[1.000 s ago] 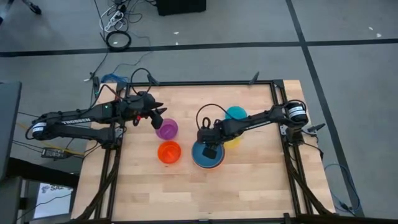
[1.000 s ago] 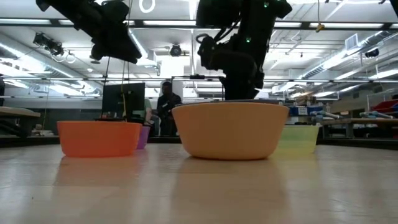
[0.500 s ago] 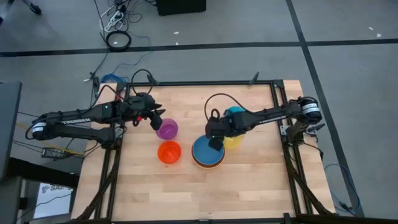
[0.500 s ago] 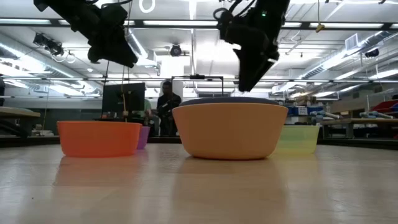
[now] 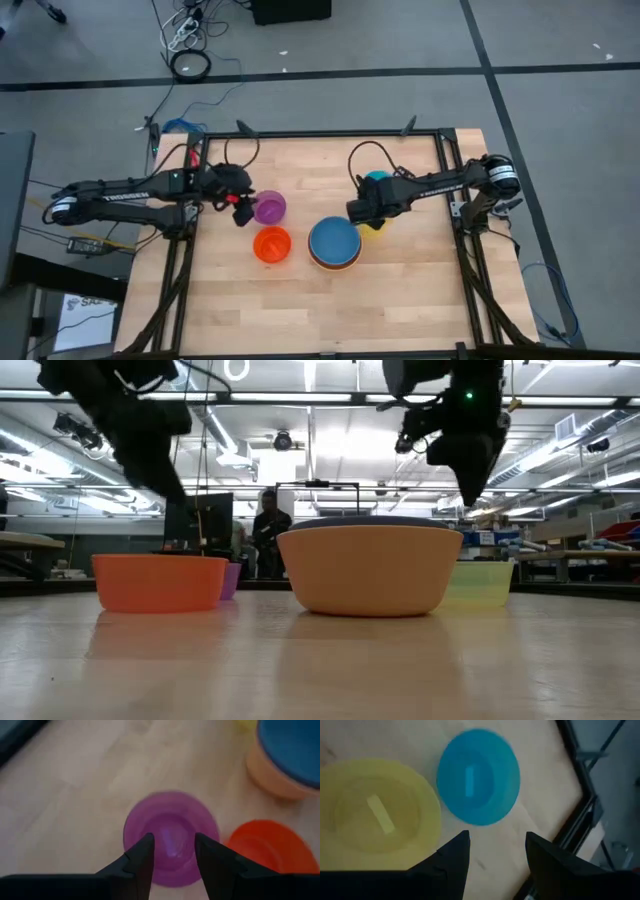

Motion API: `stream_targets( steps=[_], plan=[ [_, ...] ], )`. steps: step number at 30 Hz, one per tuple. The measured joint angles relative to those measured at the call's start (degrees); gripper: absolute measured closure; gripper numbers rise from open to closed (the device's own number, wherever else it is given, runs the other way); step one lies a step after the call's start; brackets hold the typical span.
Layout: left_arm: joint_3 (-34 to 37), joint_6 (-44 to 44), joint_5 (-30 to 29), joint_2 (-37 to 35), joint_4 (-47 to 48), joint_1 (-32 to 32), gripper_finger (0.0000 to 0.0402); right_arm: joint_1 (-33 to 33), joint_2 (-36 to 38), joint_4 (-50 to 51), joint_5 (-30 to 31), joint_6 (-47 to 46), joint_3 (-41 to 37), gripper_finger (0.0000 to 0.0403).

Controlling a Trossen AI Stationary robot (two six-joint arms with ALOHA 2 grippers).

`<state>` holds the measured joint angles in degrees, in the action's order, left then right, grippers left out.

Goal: Nest bowls inside each other
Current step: Stack the yellow bowl on top of the blue bowl

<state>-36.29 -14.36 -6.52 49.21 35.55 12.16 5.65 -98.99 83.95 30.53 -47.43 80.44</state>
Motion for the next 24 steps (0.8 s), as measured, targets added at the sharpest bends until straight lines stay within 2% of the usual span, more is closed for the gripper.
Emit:
stream_targets(
  steps=[5,12,24],
  plan=[
    [4.28,-3.29,0.12,0.07,-1.76,0.02,0.0252,0.00,0.39,-1.36,-5.09,-3.93,-6.55,0.0224],
    [7.56,-3.88,0.15,0.07,-8.78,0.02,0.0252,-0.08,0.32,-10.48,-9.32,-6.38,-16.50,0.0225],
    [7.61,-2.61,0.15,0.07,-16.55,0.02,0.0252,-1.54,1.61,-12.72,-9.76,-6.74,-17.89,0.0224]
  ],
)
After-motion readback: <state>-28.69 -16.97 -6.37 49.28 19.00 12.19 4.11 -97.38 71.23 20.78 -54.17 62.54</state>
